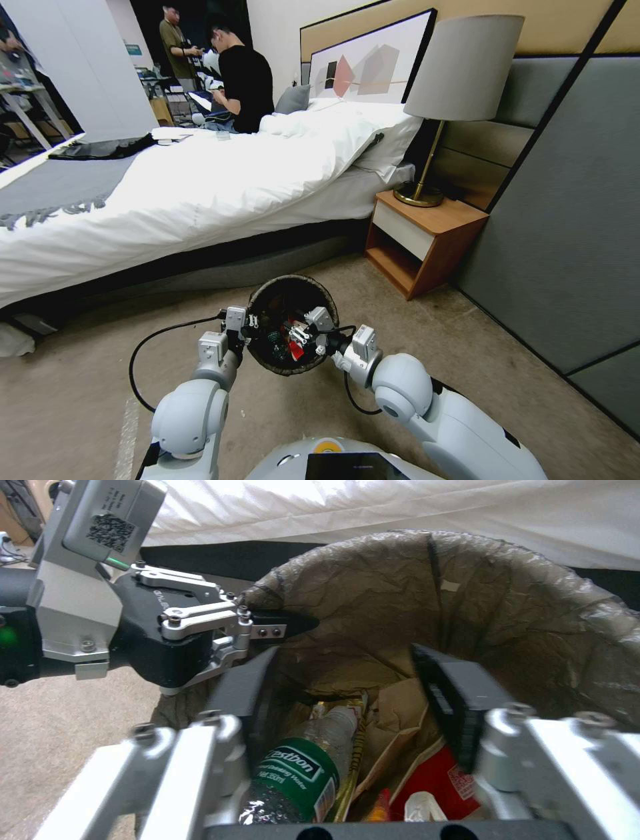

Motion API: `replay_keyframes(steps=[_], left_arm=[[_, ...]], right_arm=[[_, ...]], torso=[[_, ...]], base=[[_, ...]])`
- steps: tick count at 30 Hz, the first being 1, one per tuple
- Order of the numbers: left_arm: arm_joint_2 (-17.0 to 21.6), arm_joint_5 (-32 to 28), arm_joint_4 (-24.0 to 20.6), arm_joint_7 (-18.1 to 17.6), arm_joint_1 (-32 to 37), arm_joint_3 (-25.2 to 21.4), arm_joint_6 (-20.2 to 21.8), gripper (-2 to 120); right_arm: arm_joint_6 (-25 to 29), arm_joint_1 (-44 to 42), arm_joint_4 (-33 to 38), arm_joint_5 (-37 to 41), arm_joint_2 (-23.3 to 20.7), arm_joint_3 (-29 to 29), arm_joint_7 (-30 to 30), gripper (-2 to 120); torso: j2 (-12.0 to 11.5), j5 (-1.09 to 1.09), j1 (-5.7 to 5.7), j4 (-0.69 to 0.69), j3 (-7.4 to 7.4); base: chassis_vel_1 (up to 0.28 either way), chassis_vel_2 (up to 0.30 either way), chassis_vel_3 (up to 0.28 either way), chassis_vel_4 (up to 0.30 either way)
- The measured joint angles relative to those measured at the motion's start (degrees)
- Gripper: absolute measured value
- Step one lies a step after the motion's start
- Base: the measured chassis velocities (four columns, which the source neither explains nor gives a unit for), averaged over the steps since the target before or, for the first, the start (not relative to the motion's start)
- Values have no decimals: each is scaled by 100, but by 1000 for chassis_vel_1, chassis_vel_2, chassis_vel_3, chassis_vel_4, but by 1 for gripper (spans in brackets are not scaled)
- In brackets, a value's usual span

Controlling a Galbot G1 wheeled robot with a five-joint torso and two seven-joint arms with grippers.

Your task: Pick up the trash bin, then pick up the garbage from the floor and place it into the trash bin.

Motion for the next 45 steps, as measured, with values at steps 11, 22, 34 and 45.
replay_keyframes(steps=[11,22,34,45], left_arm=[[-11,3,12,0,6,9,-1,1],[-9,-6,-2,0,29,-25,-8,1],[-7,-55,-54,-4,48,-101,-7,1],[-23,-49,-52,-17,60,-115,1,1]], right_arm=[[9,-181,499,56,-93,503,27,99],[422,-673,1252,-14,-171,1496,520,100],[1198,-1910,1057,-311,180,3647,466,100],[2123,-2978,542,-1104,1117,4376,127,100]], torso=[[0,0,0,0,0],[0,0,-1,2,0],[0,1,-1,0,0],[0,0,0,0,0]], base=[[0,0,0,0],[0,0,0,0],[0,0,0,0],[0,0,0,0]])
